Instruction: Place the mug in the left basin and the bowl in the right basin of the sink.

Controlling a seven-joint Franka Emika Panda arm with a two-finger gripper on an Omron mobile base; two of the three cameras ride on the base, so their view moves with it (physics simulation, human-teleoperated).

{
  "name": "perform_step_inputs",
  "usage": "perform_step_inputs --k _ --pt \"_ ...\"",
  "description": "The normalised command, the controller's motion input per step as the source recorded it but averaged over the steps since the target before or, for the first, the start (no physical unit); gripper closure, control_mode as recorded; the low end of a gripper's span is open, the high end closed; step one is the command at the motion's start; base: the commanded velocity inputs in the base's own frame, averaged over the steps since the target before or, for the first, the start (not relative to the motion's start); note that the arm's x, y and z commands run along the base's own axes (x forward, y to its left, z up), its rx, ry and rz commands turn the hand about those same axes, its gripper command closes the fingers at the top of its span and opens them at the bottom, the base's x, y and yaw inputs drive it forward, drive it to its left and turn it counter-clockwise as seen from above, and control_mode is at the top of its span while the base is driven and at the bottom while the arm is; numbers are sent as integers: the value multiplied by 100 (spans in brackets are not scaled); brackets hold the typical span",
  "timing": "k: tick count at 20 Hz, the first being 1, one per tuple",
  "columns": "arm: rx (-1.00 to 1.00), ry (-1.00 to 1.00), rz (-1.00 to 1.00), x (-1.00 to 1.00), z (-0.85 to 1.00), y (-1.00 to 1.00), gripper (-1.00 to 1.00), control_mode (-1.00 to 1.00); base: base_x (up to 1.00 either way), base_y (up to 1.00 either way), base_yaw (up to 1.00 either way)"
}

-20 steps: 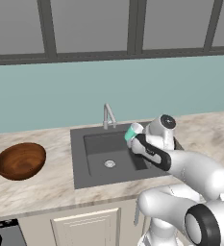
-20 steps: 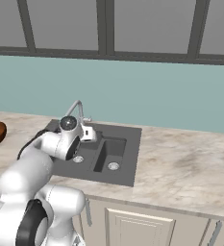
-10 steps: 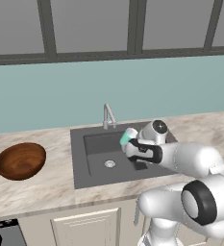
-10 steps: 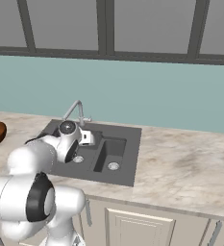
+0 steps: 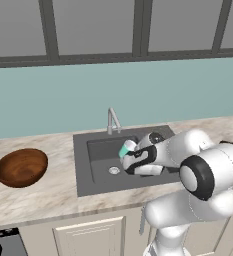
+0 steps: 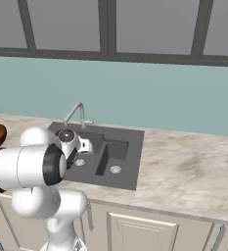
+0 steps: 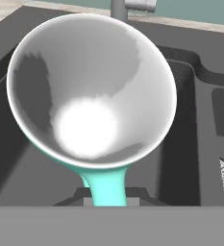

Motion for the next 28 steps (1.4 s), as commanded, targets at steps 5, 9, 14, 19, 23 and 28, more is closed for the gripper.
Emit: perform_step_inputs --k 5,9,14,19,23,28 --pt "0 0 0 12 -38 9 100 -100 0 0 0" --pt "0 0 0 13 -40 12 100 -100 0 0 0" --pt "0 0 0 16 -41 12 100 -100 0 0 0" --pt "0 0 -1 18 -40 7 100 -100 0 0 0" --pt "0 0 -2 15 -40 3 100 -100 0 0 0" --pt "-1 0 -3 18 -35 0 100 -100 0 0 0"
